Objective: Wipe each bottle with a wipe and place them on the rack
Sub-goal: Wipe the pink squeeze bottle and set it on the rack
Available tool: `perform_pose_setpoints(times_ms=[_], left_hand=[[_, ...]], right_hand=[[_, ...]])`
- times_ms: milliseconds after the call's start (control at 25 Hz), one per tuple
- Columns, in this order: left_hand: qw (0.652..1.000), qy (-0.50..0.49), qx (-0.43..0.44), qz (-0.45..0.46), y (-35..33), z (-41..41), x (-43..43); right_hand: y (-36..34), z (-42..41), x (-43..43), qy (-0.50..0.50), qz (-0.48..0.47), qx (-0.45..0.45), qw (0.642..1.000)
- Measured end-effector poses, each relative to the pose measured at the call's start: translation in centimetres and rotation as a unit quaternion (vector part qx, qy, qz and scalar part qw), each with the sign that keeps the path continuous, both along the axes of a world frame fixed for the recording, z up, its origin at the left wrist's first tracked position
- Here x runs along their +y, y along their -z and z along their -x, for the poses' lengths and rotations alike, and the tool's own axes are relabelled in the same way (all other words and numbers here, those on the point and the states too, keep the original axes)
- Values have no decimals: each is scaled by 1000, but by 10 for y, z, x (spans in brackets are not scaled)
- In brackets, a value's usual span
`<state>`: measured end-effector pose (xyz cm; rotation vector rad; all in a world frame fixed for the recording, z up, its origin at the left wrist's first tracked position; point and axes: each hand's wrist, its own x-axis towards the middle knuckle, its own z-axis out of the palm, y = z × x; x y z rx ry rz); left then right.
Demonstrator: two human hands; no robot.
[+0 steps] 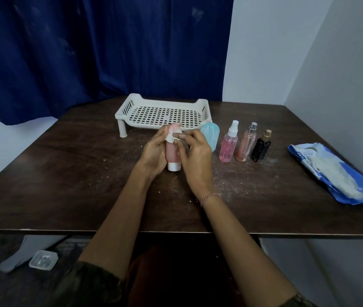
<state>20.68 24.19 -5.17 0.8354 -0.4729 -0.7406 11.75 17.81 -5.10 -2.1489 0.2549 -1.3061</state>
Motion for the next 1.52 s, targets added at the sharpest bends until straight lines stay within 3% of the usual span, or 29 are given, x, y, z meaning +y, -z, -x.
perform_pose_setpoints(times_ms=[200, 760, 1080, 1320, 1440, 1520], left_hand=[[1000, -17, 8, -4, -1, -3, 0], [999, 17, -26, 22, -6, 7, -2], [998, 18, -60, 23, -9, 9, -2], [991, -86, -104, -18, -7, 8, -5], [986, -103, -124, -36, -6, 9, -5], [985, -119, -120, -41, -6, 10, -4]], right_hand=[[3, -2, 8, -27, 118, 57, 991], [-30, -22, -5, 63, -117, -75, 988], [-30, -20, -6, 47, -114, -59, 991], [-17, -13, 7, -38, -14, 23, 999], [-28, -18, -3, -4, 9, 22, 1000], [-36, -18, -13, 23, -26, 24, 999]])
